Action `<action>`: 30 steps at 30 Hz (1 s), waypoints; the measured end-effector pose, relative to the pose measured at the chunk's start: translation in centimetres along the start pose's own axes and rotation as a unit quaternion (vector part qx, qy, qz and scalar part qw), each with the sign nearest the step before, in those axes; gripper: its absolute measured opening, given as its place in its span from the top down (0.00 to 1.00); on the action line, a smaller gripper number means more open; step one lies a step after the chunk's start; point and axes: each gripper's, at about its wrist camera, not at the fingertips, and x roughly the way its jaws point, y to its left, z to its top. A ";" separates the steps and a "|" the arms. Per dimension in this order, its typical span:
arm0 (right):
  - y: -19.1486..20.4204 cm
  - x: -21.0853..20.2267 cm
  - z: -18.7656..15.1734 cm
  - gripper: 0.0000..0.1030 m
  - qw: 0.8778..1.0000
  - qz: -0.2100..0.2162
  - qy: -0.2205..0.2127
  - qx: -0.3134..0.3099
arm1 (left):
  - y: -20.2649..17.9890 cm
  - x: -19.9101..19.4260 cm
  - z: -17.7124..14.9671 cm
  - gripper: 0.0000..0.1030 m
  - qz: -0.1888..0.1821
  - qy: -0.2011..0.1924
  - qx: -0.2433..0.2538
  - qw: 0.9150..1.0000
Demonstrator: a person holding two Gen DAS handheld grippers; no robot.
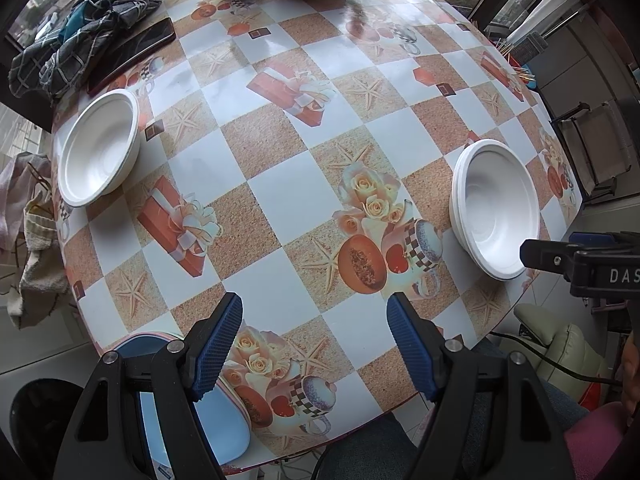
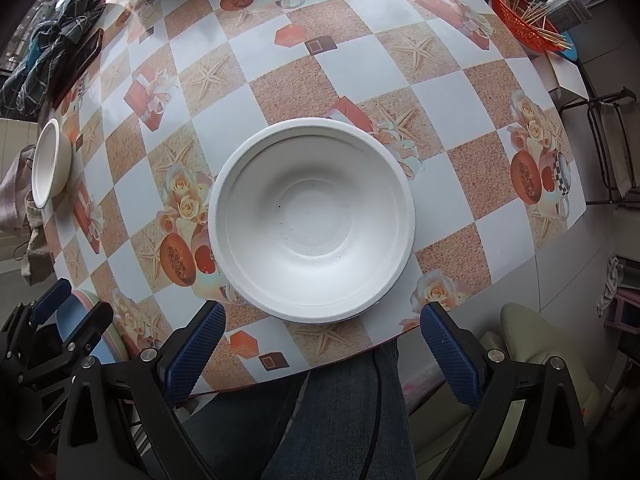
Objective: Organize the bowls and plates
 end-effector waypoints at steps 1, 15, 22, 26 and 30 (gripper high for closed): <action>0.0 0.0 0.0 0.04 1.000 0.000 0.001 -0.001 | 0.1 0.0 -0.1 0.24 0.000 0.000 -0.001 1.000; 0.9 0.4 0.2 0.04 1.000 -0.002 0.006 -0.030 | 0.3 0.1 -0.3 0.24 -0.003 0.002 -0.014 1.000; 2.4 -0.2 0.2 0.04 0.998 0.004 -0.004 -0.063 | 0.3 -0.4 0.3 0.24 -0.011 -0.008 -0.029 0.999; 4.1 -1.3 0.8 0.04 0.996 0.019 -0.011 -0.083 | 1.4 -1.7 1.7 0.24 -0.025 -0.033 -0.071 0.997; 6.4 -2.0 1.8 0.04 0.995 0.040 -0.010 -0.091 | 3.9 -3.5 3.6 0.24 -0.026 -0.067 -0.133 0.989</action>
